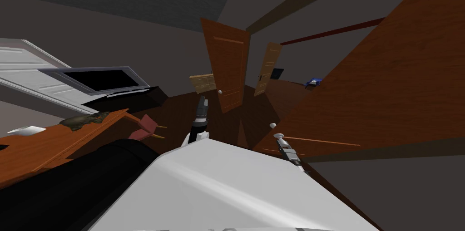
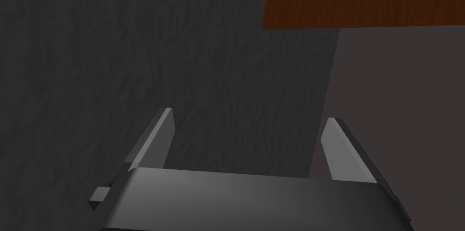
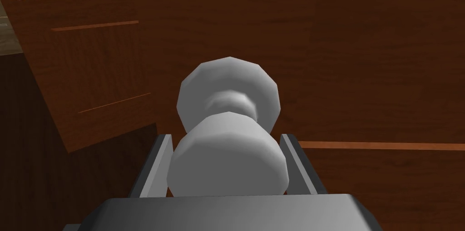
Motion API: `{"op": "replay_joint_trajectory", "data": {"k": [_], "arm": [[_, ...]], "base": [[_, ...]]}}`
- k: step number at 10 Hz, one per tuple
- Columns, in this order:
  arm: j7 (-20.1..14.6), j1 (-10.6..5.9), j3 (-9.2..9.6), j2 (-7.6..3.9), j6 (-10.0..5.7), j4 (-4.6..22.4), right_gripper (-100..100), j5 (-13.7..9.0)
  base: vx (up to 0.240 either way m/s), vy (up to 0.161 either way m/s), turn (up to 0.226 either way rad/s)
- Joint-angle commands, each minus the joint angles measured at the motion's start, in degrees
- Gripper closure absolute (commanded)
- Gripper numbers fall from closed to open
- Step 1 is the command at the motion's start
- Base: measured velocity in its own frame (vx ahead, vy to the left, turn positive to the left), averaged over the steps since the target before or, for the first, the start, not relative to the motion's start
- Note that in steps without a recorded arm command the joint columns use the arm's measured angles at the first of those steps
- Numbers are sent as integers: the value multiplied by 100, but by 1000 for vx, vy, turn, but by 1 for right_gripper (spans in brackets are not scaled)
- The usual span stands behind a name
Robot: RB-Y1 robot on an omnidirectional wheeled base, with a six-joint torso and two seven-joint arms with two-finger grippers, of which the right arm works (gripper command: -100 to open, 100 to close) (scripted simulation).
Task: Pull the door open
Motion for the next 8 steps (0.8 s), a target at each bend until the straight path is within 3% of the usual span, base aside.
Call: {"op": "replay_joint_trajectory", "data": {"k": [1,4,8], "arm": [[-33,12,7,-26,-87,34,100,12],[-50,13,29,-26,-121,73,100,31],[-112,-6,74,-48,-293,238,100,57]], "base": [[-187,-70,153],[-157,-59,92],[-192,-69,159]]}}
